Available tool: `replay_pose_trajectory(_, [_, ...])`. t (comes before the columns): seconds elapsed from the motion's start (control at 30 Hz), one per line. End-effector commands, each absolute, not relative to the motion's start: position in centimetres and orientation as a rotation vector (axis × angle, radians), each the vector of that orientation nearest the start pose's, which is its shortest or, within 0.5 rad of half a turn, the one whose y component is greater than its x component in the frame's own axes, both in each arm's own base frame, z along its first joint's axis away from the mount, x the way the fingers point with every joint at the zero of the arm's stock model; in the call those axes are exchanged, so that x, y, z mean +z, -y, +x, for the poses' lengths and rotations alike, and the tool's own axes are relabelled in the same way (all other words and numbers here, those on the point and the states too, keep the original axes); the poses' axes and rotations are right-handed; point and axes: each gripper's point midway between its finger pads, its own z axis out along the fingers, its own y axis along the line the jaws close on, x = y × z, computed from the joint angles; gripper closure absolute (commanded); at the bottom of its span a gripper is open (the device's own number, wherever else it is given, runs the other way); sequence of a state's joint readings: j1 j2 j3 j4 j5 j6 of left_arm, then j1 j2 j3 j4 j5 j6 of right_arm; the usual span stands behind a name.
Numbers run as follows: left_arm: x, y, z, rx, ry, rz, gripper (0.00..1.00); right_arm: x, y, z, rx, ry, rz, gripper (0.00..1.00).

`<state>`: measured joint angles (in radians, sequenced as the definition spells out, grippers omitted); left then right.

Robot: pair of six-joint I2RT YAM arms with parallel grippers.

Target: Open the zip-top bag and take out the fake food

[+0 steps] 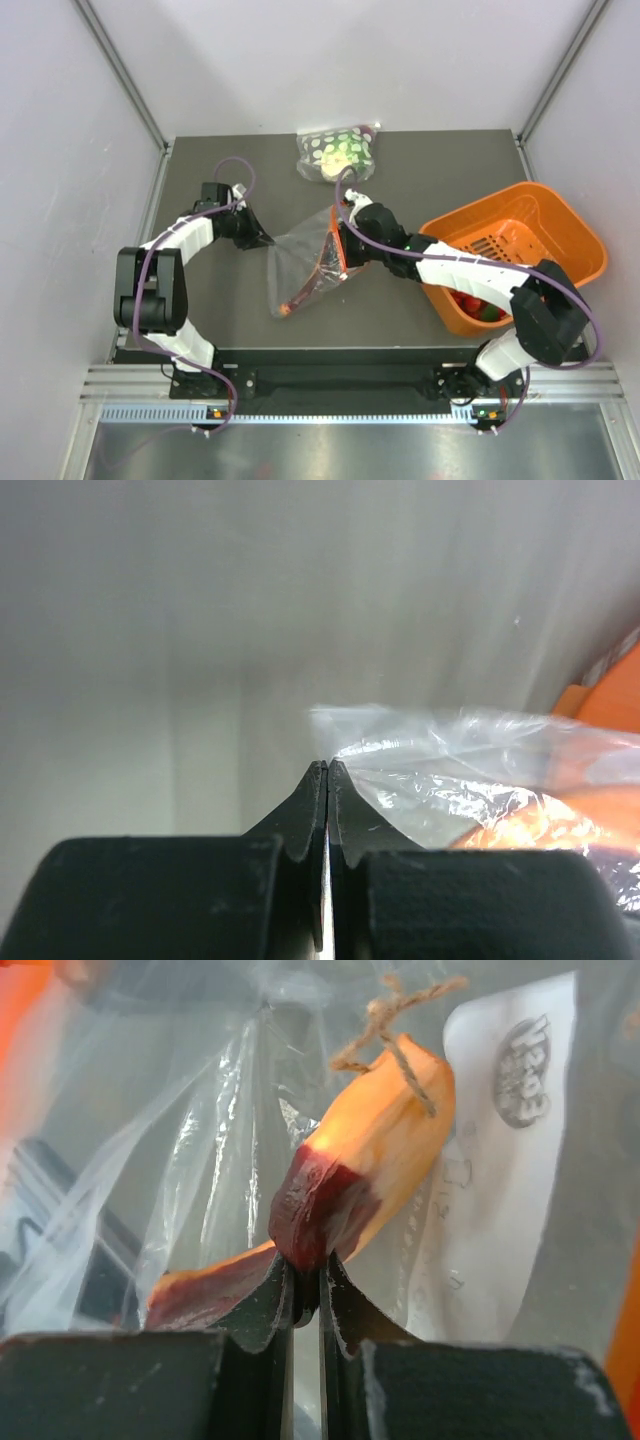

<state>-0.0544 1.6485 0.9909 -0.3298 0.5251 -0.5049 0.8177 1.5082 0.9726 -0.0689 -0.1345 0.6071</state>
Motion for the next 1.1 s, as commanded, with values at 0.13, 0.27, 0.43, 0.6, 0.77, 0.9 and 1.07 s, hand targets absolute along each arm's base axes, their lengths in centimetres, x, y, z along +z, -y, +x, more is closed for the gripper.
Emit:
replay_pose_trajectory(0.13, [8.5,10.3,37.0,-0.817,-2.518,-0.357,1.0,18.1,-34.7,24.9,1.044,-2.146,-0.327,1.0])
replay_pose_trajectory(0.27, [8.3,9.0,37.1,-0.803,-2.512,-0.393,1.0,19.0,-34.2,24.9,1.042,-2.112,-0.307,1.0])
replay_pose_trajectory(0.43, [8.4,7.5,37.2,-0.791,-2.498,-0.423,1.0,19.2,-33.3,25.2,1.01,-2.097,-0.271,1.0])
replay_pose_trajectory(0.6, [8.6,6.1,36.9,-0.772,-2.492,-0.443,1.0,19.3,-31.8,26.0,0.969,-2.091,-0.221,1.0])
replay_pose_trajectory(0.77, [8.6,5.9,36.6,-0.781,-2.483,-0.46,1.0,20.1,-29.6,27.9,0.933,-2.053,-0.135,1.0])
replay_pose_trajectory(0.9, [8.6,5.6,36.3,-0.775,-2.484,-0.464,1.0,21.4,-27.4,30.5,0.889,-2.003,-0.066,1.0])
replay_pose_trajectory(1.07, [8.9,5.5,36.1,-0.774,-2.48,-0.468,1.0,23.1,-25.9,33.3,0.838,-1.96,-0.051,1.0])
